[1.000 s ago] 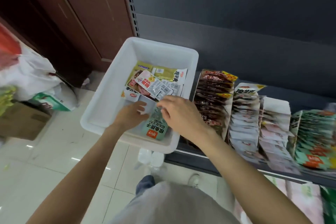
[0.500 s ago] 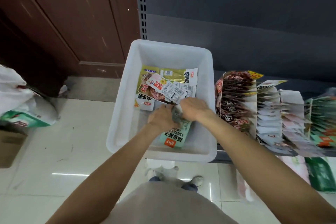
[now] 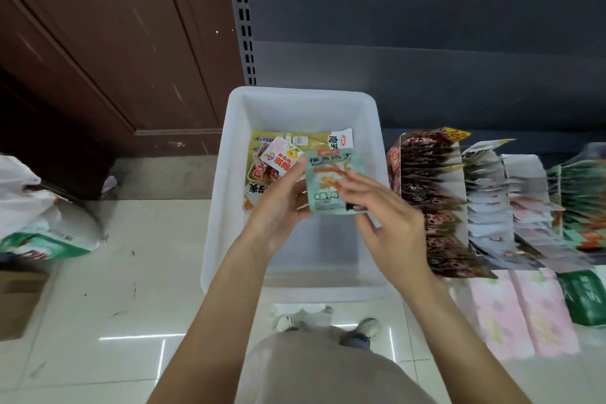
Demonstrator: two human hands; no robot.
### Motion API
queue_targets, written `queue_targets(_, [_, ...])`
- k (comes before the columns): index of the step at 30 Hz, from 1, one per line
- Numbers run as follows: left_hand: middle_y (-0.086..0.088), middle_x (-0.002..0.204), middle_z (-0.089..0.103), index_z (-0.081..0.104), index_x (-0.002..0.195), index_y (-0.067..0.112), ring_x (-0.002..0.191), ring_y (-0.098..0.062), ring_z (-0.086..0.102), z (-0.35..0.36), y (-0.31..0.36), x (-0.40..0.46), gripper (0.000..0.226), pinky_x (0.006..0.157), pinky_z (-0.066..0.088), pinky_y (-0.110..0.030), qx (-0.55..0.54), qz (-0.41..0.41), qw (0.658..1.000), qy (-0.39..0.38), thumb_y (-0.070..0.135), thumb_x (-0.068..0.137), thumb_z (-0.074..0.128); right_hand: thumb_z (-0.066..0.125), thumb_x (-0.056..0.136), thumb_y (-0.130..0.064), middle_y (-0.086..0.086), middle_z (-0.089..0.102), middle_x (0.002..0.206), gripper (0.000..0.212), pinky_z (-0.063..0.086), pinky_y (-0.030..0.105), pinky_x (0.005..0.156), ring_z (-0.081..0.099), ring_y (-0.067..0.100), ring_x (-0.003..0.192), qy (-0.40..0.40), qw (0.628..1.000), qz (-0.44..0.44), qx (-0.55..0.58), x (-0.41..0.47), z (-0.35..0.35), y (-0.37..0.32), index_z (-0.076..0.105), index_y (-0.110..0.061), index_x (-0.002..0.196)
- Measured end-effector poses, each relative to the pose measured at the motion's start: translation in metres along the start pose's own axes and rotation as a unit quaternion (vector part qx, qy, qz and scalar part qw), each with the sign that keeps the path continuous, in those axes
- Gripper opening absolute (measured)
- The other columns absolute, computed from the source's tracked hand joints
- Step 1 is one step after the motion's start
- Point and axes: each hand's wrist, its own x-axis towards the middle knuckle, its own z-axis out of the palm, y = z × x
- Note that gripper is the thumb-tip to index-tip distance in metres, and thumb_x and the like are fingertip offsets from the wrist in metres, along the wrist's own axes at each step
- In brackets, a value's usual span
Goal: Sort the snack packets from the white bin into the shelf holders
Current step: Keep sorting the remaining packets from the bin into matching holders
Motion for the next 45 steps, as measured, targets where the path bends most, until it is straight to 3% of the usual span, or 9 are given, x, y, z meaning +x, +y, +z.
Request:
queue_targets(4, [-0.013,0.115,0.067,0.056,0.126,0.010,0.102,-0.027,0.063,0.006,-0.002,-0.002,0.040,0.093,0.047,-0.046,0.046,0.054,0.997,0.004,0.002,0.087,0.057,0.056,0.086,0.004,0.008,0.066,0.116,0.021,0.046,0.032,0.102,0.055,0.018,0.122,-0.062,0.997,-0.040,-0.011,-0.019,0.002,0.007,0.071,-0.001,0.099])
queue_targets(10, [-0.003,0.104,0.072,0.055,0.123,0.018,0.094,-0.019,0.069,0.020,-0.007,-0.005,0.041,0.075,0.055,-0.030,0.158,0.153,0.975,0.027,-0.003,0.088,0.058,0.050,0.080,0.009,0.002,0.060,0.128,0.037,0.043,0.036,0.104,0.045,0.018,0.131,-0.134,0.990,-0.007,-0.033,-0.026,-0.020,0.016,0.071,-0.008,0.106])
queue_targets(13, [0.014,0.088,0.073,0.058,0.111,0.020,0.081,-0.006,0.070,0.033,-0.006,-0.005,0.032,0.066,0.053,-0.018,0.217,0.209,0.953,0.034,-0.003,0.088,0.059,0.042,0.077,0.008,0.002,0.060,0.127,0.045,0.042,0.035,0.104,0.047,0.019,0.127,-0.085,0.996,0.031,-0.002,-0.026,-0.043,0.018,0.069,-0.009,0.108])
queue_targets(19, [0.026,0.090,0.069,0.067,0.095,0.038,0.081,0.003,0.066,0.077,-0.009,-0.012,0.028,0.068,0.054,-0.020,0.430,0.301,0.849,-0.060,0.012,0.086,0.067,0.074,0.082,-0.018,-0.010,0.050,0.133,0.091,0.039,0.016,0.099,0.045,0.003,0.125,0.020,0.973,0.212,0.088,-0.025,-0.110,0.027,0.013,-0.039,0.146])
queue_targets(26, [0.016,0.100,0.071,0.069,0.109,0.029,0.085,0.002,0.065,0.202,-0.043,0.022,0.023,0.070,0.052,-0.024,0.588,0.422,0.679,-0.126,0.033,0.088,0.061,0.068,0.080,-0.021,-0.031,0.067,0.084,0.024,0.053,0.015,0.062,0.064,-0.006,0.073,0.055,0.955,0.278,0.089,-0.057,-0.215,0.092,0.063,-0.039,0.096])
queue_targets(32, [0.009,0.127,0.058,0.053,0.130,0.024,0.120,-0.006,0.047,0.308,-0.089,0.074,0.042,0.099,0.039,-0.022,0.552,0.408,0.724,-0.071,0.036,0.090,0.056,0.065,0.087,-0.007,-0.025,0.066,0.076,0.017,0.046,0.007,0.063,0.060,-0.013,0.069,0.321,0.886,0.331,0.044,-0.096,-0.302,0.158,0.063,-0.012,0.104])
queue_targets(36, [0.004,0.143,0.045,0.033,0.145,0.020,0.133,-0.015,0.037,0.356,-0.116,0.123,0.062,0.106,0.036,-0.034,0.687,0.289,0.661,-0.083,0.040,0.091,0.056,0.062,0.091,-0.008,-0.010,0.064,0.092,0.014,0.050,0.014,0.067,0.063,-0.006,0.078,0.410,0.845,0.336,0.073,-0.097,-0.344,0.201,0.061,-0.019,0.099])
queue_targets(40, [-0.005,0.142,0.046,0.038,0.142,0.018,0.133,-0.021,0.036,0.378,-0.134,0.159,0.059,0.106,0.031,-0.033,0.789,0.214,0.570,-0.086,0.046,0.092,0.052,0.058,0.094,-0.010,-0.013,0.063,0.094,0.017,0.050,0.013,0.066,0.062,-0.007,0.081,0.368,0.870,0.326,0.032,-0.078,-0.363,0.248,0.059,-0.022,0.106])
queue_targets(45, [0.006,0.114,0.066,0.065,0.117,0.031,0.108,-0.015,0.057,0.379,-0.148,0.155,0.026,0.086,0.042,-0.029,0.804,0.299,0.509,-0.075,0.034,0.096,0.049,0.055,0.095,-0.013,-0.007,0.063,0.092,0.012,0.047,0.015,0.067,0.060,0.009,0.081,0.203,0.949,0.225,-0.091,-0.050,-0.369,0.294,0.063,-0.007,0.102])
